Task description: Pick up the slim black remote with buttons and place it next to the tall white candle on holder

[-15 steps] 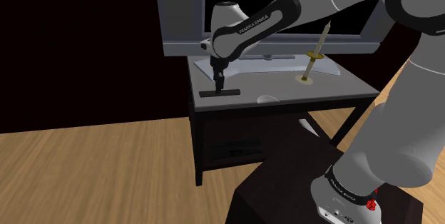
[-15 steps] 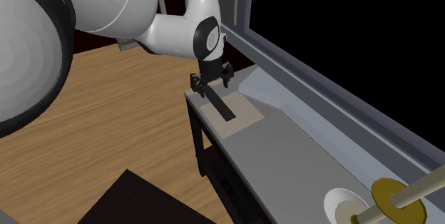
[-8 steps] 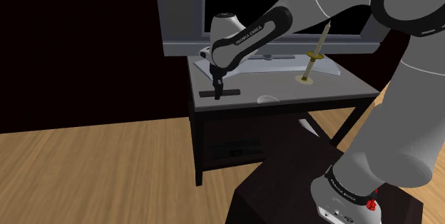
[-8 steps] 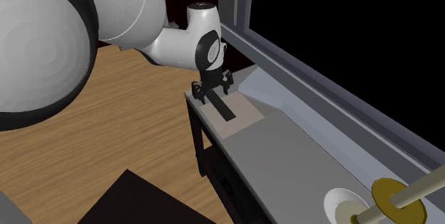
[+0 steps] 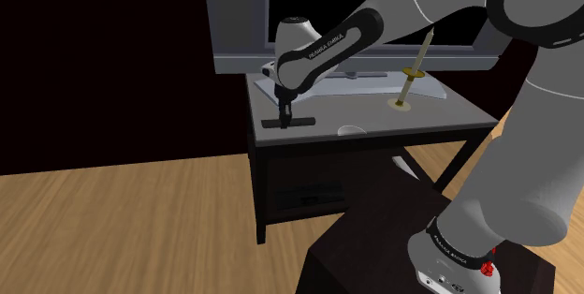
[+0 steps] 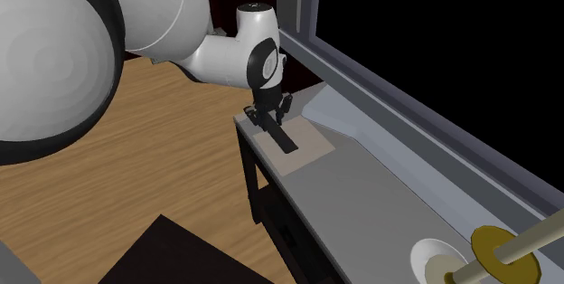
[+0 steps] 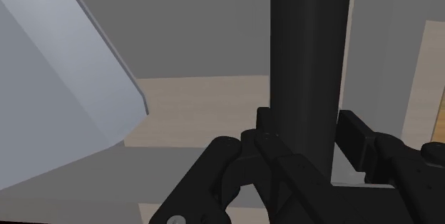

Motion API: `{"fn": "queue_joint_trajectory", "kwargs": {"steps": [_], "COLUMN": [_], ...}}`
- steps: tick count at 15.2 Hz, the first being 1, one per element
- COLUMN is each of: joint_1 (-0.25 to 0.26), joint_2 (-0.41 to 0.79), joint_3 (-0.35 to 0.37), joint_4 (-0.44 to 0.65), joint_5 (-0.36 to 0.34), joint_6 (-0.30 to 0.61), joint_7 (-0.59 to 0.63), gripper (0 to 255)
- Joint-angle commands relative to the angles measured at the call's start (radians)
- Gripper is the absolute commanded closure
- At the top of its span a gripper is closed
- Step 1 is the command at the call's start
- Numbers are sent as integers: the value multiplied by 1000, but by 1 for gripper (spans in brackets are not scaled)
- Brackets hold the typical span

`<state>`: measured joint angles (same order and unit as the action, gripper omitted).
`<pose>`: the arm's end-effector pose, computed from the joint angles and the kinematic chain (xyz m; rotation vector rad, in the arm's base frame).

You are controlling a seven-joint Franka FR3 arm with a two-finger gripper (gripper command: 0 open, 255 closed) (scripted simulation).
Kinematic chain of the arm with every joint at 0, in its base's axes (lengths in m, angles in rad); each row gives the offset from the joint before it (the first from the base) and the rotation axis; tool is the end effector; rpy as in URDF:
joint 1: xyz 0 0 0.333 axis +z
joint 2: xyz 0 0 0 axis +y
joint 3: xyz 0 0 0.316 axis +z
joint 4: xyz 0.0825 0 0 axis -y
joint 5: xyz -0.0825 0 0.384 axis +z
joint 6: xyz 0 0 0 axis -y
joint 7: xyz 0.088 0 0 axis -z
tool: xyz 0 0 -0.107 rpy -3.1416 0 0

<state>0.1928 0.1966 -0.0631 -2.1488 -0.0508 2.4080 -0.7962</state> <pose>0.5645 0.0738 0.3161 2.7250 1.4259 0.0674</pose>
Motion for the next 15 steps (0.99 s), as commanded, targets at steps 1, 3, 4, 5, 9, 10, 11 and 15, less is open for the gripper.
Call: {"fn": "queue_joint_trajectory", "kwargs": {"steps": [1,3,4,5,9,10,11,15], "joint_1": [-2,-2,-2,-2,-2,-2,-2,-1], "joint_2": [4,4,5,5,-5,-14,-22,-53], "joint_3": [-2,-2,-2,-3,-2,-2,-2,-2], "joint_4": [0,0,0,1,3,7,11,29], "joint_5": [-1,-1,-1,-1,-1,-1,-1,-2], "joint_6": [7,7,7,7,-5,-18,-30,-79], "joint_7": [0,0,0,-1,0,-1,-1,-3], "gripper": [255,255,255,255,255,255,255,255]}}
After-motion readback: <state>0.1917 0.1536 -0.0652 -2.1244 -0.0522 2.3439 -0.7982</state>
